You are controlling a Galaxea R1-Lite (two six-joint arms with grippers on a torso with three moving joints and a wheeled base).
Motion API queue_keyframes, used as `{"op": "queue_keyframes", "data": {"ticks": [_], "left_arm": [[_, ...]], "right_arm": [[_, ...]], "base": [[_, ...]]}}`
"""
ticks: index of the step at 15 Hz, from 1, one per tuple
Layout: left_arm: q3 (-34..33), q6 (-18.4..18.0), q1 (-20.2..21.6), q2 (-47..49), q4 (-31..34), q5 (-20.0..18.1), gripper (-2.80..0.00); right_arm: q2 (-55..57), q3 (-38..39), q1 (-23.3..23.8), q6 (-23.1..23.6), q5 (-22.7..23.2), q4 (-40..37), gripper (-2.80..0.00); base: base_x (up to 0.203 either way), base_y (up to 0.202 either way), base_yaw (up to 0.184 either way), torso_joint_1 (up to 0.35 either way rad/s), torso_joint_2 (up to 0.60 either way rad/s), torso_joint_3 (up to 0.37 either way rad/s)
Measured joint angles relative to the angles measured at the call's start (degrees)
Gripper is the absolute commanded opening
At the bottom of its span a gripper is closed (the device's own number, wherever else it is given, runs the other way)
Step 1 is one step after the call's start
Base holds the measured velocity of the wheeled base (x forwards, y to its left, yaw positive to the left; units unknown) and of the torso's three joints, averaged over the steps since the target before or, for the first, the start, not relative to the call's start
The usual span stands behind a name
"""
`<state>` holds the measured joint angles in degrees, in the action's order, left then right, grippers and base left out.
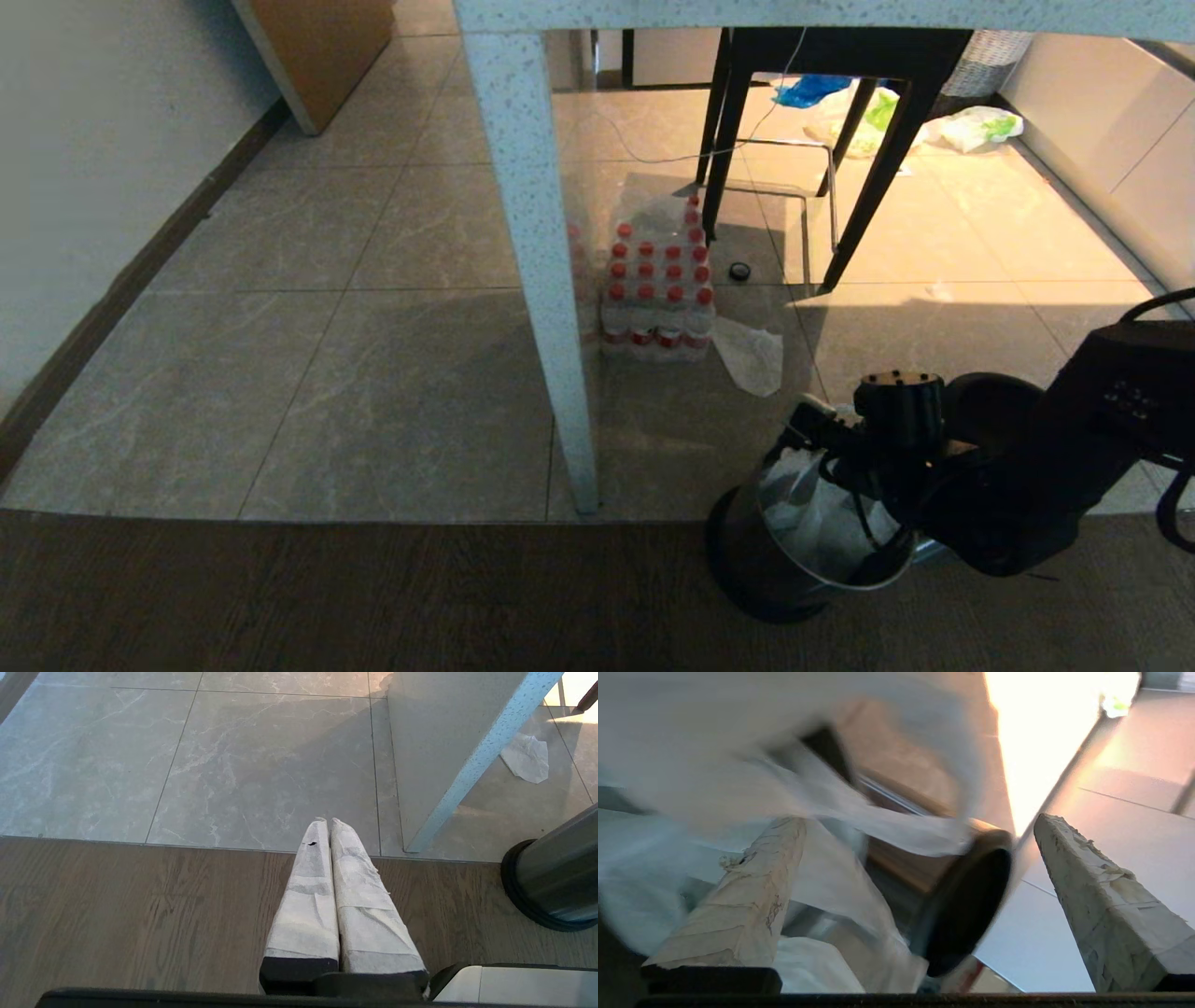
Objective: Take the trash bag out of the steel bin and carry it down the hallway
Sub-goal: Pick up the trash bag
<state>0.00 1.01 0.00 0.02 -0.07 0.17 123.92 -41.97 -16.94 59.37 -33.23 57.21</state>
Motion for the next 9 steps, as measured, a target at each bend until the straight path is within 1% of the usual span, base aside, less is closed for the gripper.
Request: {"op": "queue_keyframes", "data": {"ticks": [2,3,4,7,9], "left_arm": [[0.00,0.00,0.00,0.00,0.00,-0.01,-2.80],[0.00,0.00,0.00,0.00,0.01,-0.01,-2.80],[0.00,0.02,0.00,0.00,0.00,-0.01,-2.80],[0.00,0.02,0.00,0.00,0.00,-0.01,-2.80],[0.00,0.02,0.00,0.00,0.02,-0.01,-2.80]], "right_arm": [[-2.08,0.66,0.59,3.56,0.07,-1.50,0.00],[-3.58,1.30,0.74,4.81,0.10,-3.91,0.00],[-5.19,1.99,0.81,5.08,0.17,-7.66,0.00],[-9.70,2.95,0.91,2.92,2.76,-19.19,0.00],[-12.29,3.11,0.88,1.67,3.32,-24.28,0.00]], "base": [[0.000,0.000,0.000,0.000,0.00,0.000],[0.000,0.000,0.000,0.000,0.00,0.000],[0.000,0.000,0.000,0.000,0.00,0.000],[0.000,0.000,0.000,0.000,0.00,0.000],[0.000,0.000,0.000,0.000,0.00,0.000]]}}
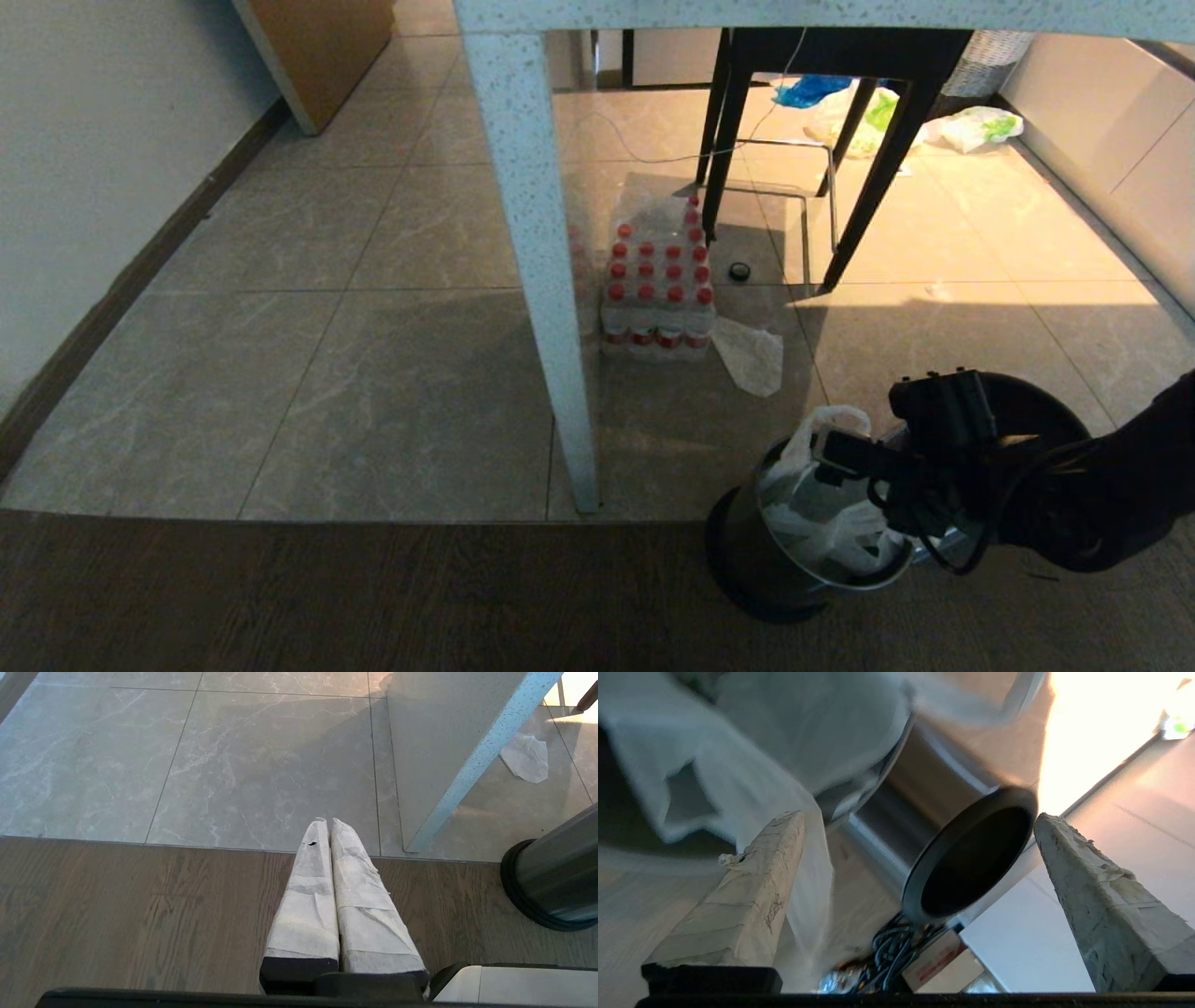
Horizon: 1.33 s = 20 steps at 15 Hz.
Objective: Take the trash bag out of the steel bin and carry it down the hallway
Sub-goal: Pick up the trash bag
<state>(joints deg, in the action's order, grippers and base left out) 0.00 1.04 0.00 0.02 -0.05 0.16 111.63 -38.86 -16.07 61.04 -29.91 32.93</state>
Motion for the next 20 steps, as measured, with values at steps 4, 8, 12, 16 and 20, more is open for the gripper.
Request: {"op": "queue_keyframes", "data": {"ticks": [4,8,12,16,20], "left_arm": [[0.00,0.00,0.00,0.00,0.00,0.00,-2.80],[0.00,0.00,0.00,0.00,0.02,0.00,-2.80],[0.00,0.00,0.00,0.00,0.00,0.00,-2.80],[0.00,-0.02,0.00,0.00,-0.03,0.00,-2.80],[0.00,0.00,0.00,0.00,-0.02,0.00,-2.80]], "right_arm": [[-3.82,0.44,-0.20,-2.37,1.58,-4.59,0.00],[-6.37,0.04,-3.01,-10.08,2.04,-13.83,0.00],[-7.71,0.13,-6.58,-17.46,1.75,-24.81,0.00],[-6.34,-0.82,-6.63,-17.46,-0.56,-26.52,0.00],[-3.65,-5.05,-4.52,-16.43,-1.79,-22.11,0.00]], "base": [[0.000,0.000,0.000,0.000,0.00,0.000],[0.000,0.000,0.000,0.000,0.00,0.000],[0.000,0.000,0.000,0.000,0.00,0.000],[0.000,0.000,0.000,0.000,0.00,0.000],[0.000,0.000,0.000,0.000,0.00,0.000]]}}
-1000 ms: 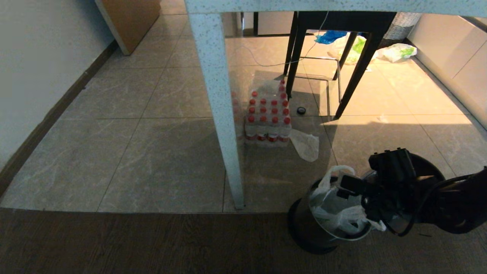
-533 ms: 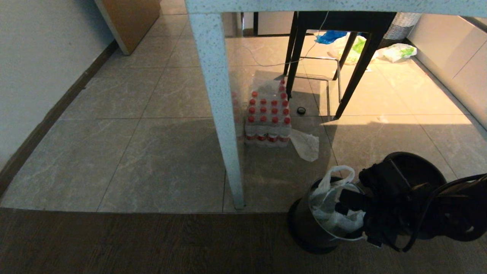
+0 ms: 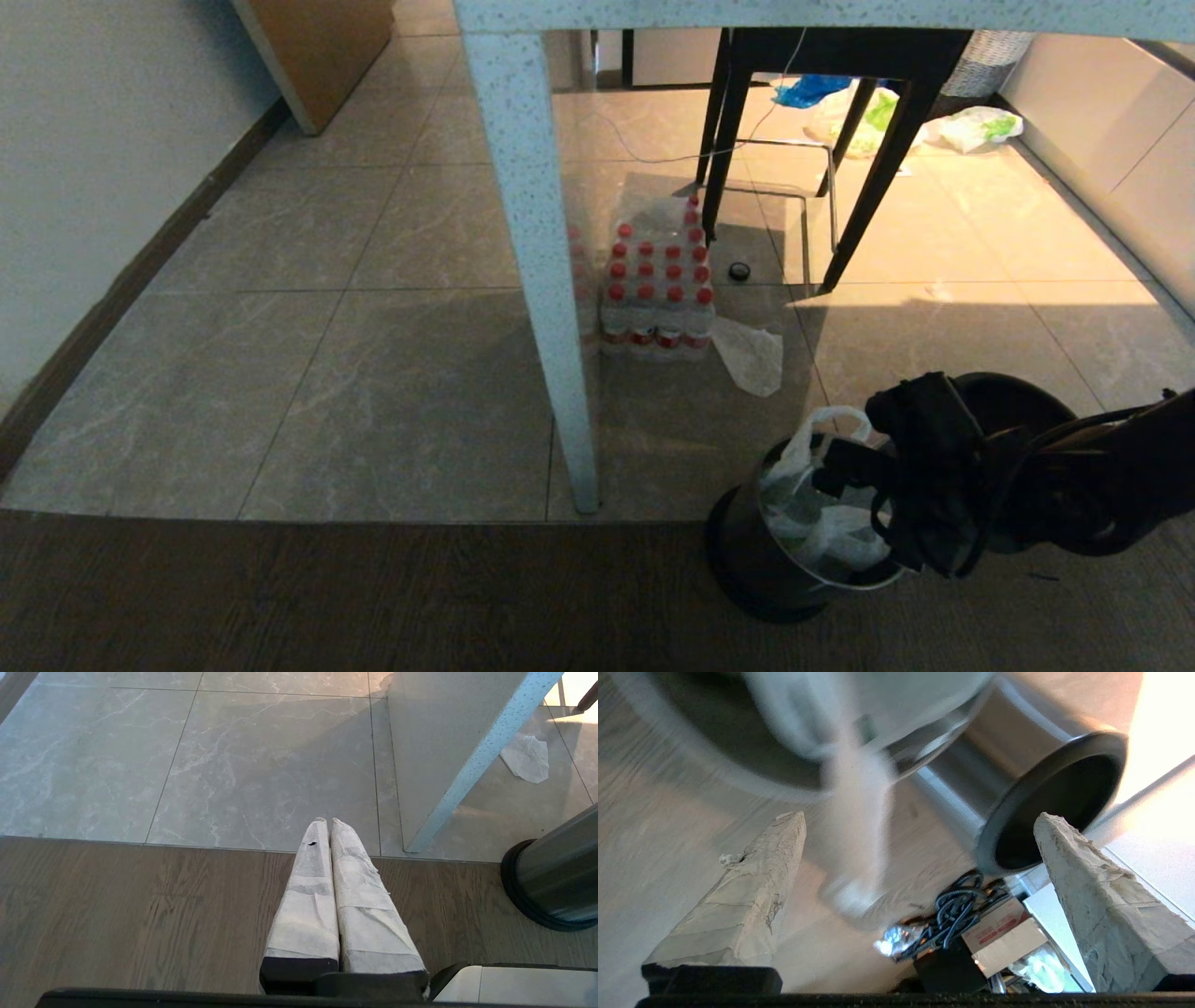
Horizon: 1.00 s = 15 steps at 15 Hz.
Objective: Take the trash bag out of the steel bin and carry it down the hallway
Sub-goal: Pick up the trash bag
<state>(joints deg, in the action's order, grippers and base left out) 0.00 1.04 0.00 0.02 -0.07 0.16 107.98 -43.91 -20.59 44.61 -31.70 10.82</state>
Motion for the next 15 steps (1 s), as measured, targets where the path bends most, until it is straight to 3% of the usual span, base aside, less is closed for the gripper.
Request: {"op": "queue_keyframes", "data": {"ticks": [5,10,15], "left_arm": [[0.00,-0.02,0.00,0.00,0.01,0.00,-2.80],[0.00,0.00,0.00,0.00,0.00,-0.02,-2.80],[0.00,0.00,0.00,0.00,0.00,0.00,-2.80]], "right_arm": [[1.53,-2.03,1.85,7.22,-0.41,1.13,0.00],[0.59,-1.72,2.57,7.97,-0.50,-0.77,0.00],[1.31,-1.64,2.68,13.11,-0.35,9.95,0.00]], "base": [[0.000,0.000,0.000,0.000,0.00,0.000],[0.000,0.000,0.000,0.000,0.00,0.000],[0.000,0.000,0.000,0.000,0.00,0.000]]}}
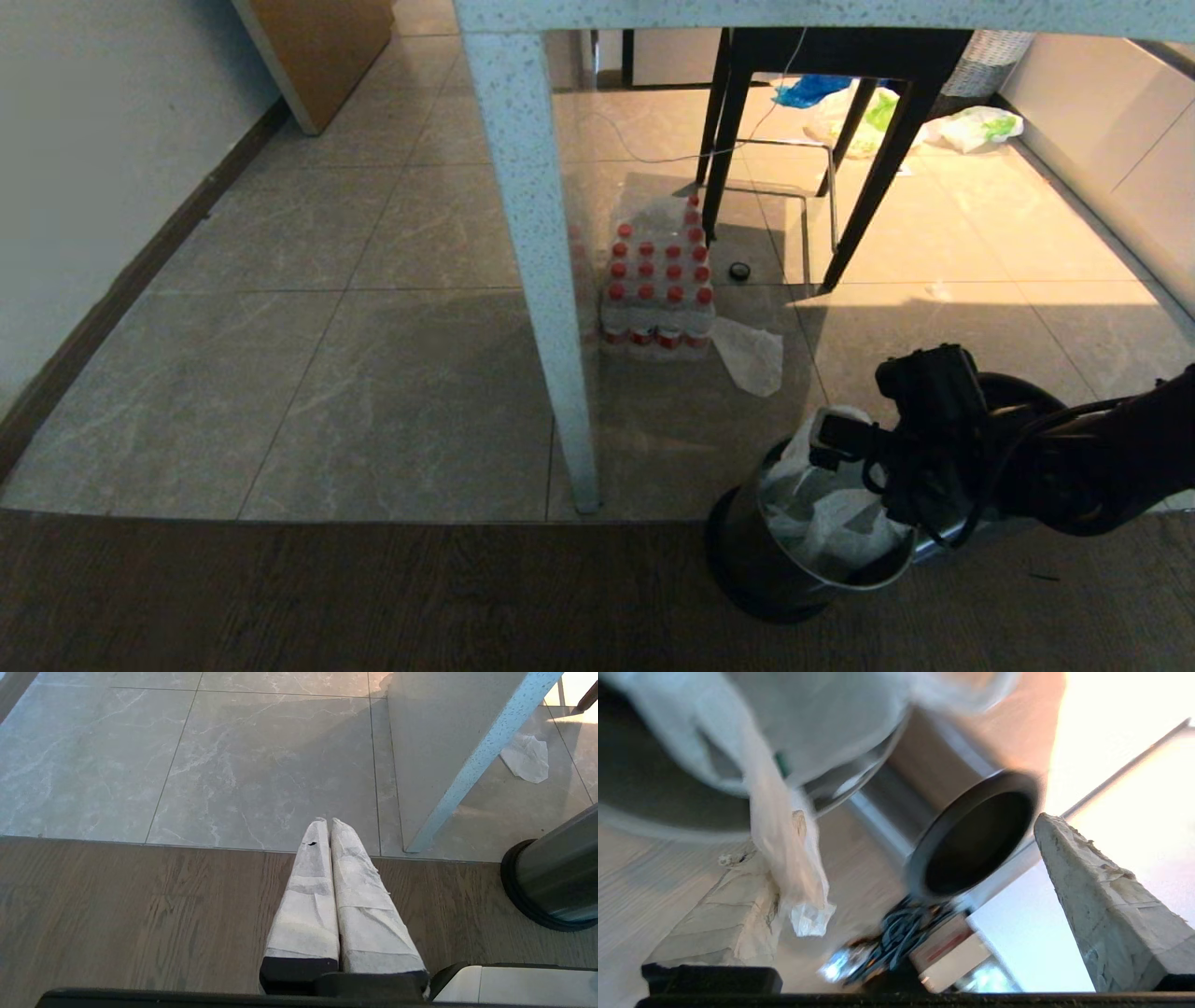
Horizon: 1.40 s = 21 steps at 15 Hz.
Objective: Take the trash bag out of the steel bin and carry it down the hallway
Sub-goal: Pick up the trash bag
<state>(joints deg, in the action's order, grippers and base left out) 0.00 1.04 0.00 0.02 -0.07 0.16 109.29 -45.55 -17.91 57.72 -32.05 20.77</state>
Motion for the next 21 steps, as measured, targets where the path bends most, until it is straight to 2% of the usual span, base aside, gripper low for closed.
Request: {"op": "queue_keyframes", "data": {"ticks": [10,14,19,21], "left_arm": [[0.00,0.00,0.00,0.00,0.02,0.00,-2.80],[0.00,0.00,0.00,0.00,0.02,0.00,-2.80],[0.00,0.00,0.00,0.00,0.02,0.00,-2.80],[0.00,-0.01,0.00,0.00,0.02,-0.03,-2.80]], "right_arm": [[4.07,-0.28,-0.11,0.25,0.44,10.96,0.00],[6.56,-1.77,-0.09,-3.12,0.30,12.69,0.00],[9.30,-2.98,0.50,-3.37,0.63,19.97,0.00],[10.31,-3.04,1.21,-3.45,0.71,20.04,0.00]], "base": [[0.000,0.000,0.000,0.000,0.00,0.000],[0.000,0.000,0.000,0.000,0.00,0.000],[0.000,0.000,0.000,0.000,0.00,0.000],[0.000,0.000,0.000,0.000,0.00,0.000]]}}
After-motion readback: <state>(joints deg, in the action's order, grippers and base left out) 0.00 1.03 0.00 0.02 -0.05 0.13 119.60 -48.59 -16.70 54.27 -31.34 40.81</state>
